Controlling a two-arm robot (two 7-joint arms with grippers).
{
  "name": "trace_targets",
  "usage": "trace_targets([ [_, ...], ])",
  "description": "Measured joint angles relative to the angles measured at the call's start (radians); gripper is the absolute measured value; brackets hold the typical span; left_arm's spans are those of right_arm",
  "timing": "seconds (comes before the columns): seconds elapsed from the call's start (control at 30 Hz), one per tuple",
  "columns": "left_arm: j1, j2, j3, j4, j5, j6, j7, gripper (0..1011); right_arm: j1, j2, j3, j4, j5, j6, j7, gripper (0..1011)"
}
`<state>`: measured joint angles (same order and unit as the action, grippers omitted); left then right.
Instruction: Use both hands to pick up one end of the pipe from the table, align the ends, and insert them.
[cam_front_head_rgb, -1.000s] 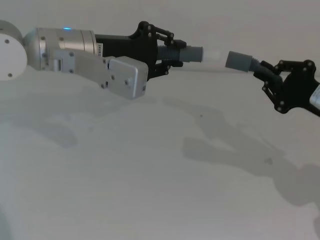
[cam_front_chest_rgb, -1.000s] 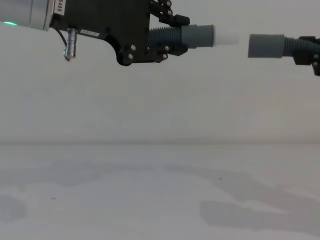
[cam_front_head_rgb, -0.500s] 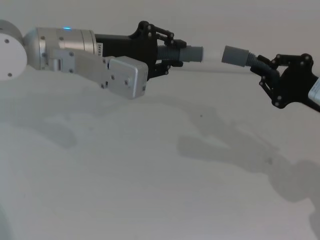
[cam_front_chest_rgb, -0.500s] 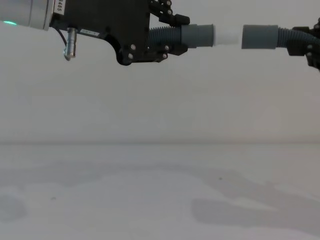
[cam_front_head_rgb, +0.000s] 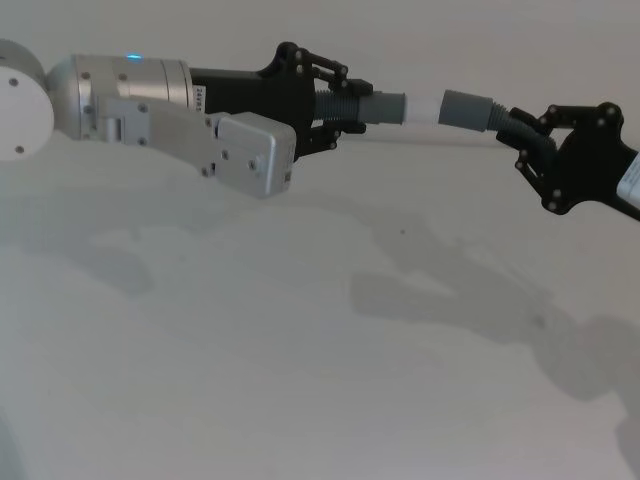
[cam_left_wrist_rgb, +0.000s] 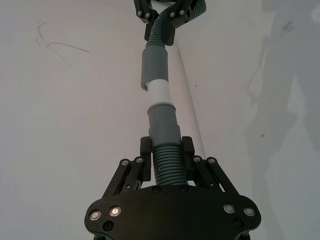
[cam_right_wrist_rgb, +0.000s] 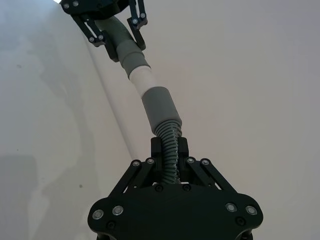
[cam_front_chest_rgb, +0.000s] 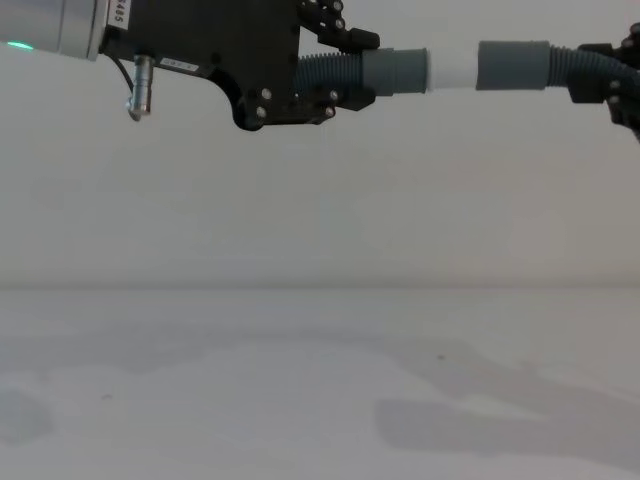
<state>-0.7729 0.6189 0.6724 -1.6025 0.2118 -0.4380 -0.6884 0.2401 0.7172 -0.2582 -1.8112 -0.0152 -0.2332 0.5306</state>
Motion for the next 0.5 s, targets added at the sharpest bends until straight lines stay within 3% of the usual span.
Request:
trace_targets([
  [0.5,0.000,0.000,0.000,0.000,0.000,0.000,0.000,348,0.010,0.024,-0.007,-0.004,-0.021,-0.037,0.002,172],
])
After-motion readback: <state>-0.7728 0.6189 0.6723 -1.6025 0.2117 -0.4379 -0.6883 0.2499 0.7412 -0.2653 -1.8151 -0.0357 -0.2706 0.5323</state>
